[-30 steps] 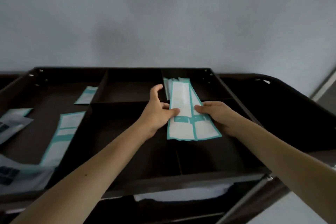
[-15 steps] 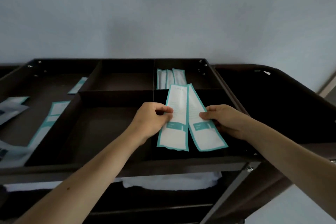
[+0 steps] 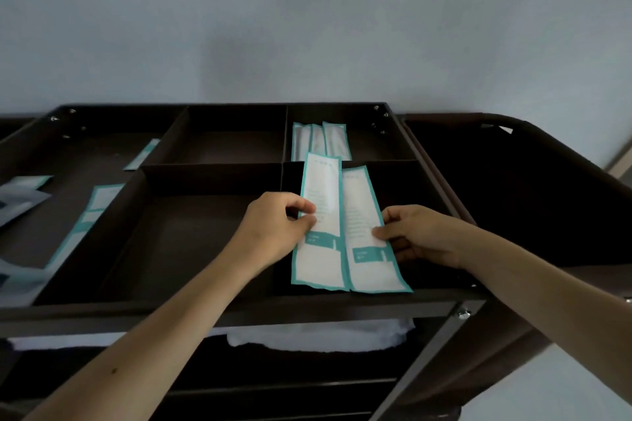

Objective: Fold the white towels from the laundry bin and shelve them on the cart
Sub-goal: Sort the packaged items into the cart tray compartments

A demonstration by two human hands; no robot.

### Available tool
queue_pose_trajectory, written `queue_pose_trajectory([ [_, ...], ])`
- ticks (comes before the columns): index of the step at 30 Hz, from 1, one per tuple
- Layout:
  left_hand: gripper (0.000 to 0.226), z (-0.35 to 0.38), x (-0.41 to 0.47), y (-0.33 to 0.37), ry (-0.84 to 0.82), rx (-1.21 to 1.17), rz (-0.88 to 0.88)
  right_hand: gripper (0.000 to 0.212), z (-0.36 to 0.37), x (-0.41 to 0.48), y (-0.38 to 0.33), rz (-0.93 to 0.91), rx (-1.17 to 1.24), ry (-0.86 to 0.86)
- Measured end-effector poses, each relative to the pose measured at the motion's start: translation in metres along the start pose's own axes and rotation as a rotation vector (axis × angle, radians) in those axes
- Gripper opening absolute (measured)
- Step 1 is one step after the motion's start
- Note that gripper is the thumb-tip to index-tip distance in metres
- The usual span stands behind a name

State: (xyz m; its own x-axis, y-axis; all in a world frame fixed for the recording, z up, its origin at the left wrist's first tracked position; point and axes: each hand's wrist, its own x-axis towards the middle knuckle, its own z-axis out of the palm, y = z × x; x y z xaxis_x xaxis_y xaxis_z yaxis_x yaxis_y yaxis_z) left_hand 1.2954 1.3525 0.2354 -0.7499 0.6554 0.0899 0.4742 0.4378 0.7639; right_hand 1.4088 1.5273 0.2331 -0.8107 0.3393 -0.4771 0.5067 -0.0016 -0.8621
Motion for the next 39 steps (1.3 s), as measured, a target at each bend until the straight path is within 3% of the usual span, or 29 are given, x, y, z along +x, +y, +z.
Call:
queue_pose_trajectory([
  [10,0.030,0.009,-0.008,0.008,-0.051,0.445,0.169,0.013,0.002,0.004,0.003,0.089,-0.282,0.030],
  [19,0.026,0.015,-0.004,0.005,-0.246,0.810,0.250,0.009,0.007,0.008,0.004,0.115,-0.262,-0.023],
  [28,0.036,0.022,-0.006,0.003,-0.273,0.989,0.368,0.044,0.010,0.006,0.005,0.075,-0.390,0.078],
  [32,0.035,0.021,-0.005,0.002,-0.284,1.016,0.411,0.060,0.015,0.004,0.006,0.025,-0.573,0.102],
  [35,0.033,0.022,-0.005,0.000,-0.282,0.977,0.419,0.069,0.017,0.004,0.006,-0.040,-0.872,0.152],
  [39,0.035,0.016,-0.002,-0.003,-0.259,0.729,0.372,0.051,0.016,0.007,0.001,-0.126,-0.992,0.180],
])
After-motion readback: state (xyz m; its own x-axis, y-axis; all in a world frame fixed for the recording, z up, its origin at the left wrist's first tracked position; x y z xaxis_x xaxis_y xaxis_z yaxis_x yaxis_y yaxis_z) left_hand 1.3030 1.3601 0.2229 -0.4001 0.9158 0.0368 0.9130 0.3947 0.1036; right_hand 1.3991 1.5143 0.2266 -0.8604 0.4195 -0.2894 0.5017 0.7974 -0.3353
